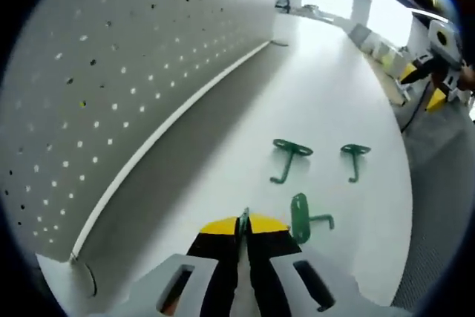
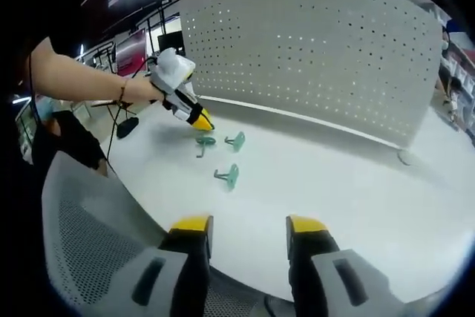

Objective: Insert the hook assembly into the mounting plate slot until the hook locks in place.

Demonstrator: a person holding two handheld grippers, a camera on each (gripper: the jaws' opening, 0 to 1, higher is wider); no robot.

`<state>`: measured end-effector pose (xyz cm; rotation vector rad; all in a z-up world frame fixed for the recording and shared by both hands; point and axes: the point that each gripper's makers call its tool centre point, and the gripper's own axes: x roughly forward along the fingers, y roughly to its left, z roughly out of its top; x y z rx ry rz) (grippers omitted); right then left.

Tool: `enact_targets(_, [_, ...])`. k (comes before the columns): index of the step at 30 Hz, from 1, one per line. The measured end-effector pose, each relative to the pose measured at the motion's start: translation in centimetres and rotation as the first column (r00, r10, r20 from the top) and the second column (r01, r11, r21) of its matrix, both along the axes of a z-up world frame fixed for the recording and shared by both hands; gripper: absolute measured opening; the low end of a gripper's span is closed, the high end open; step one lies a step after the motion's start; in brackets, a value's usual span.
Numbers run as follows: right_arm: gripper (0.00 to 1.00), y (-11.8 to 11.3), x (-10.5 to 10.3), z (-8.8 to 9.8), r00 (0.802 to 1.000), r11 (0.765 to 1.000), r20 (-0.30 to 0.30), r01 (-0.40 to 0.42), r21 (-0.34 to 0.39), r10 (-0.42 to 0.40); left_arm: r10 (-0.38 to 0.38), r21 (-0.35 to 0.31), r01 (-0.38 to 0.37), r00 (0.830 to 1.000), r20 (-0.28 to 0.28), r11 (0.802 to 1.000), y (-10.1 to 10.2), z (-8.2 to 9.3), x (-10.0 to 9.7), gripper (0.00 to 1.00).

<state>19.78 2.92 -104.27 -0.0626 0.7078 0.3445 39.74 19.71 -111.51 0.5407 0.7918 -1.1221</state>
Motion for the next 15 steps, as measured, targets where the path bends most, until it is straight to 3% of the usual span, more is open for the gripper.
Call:
enact_targets(9, [0.37, -1.2, 0.1, 0.8, 0.999, 0.999, 0.012, 0.044, 0.023, -0.045, 0.100, -0.064, -0.102, 0.994, -0.038, 0.993, 0.5, 2.0, 0.2, 0.02])
enact_targets(12, [0.37, -1.7, 0.4, 1.3, 0.997, 0.997, 0.025, 0.069, 0.034, -0.070, 0.173, -0.158, -0.188, 0.979, -0.104, 0.969, 0.1, 3.5, 0.1, 0.02])
enact_targets(15, [0.37, -1.8, 0.9, 2.1, 0.995, 0.993, 0.037, 0.090, 0.074, -0.093, 0.193, -0.185, -0.209, 0.976, -0.100, 0.960, 0.3, 4.7, 0.2, 0.02])
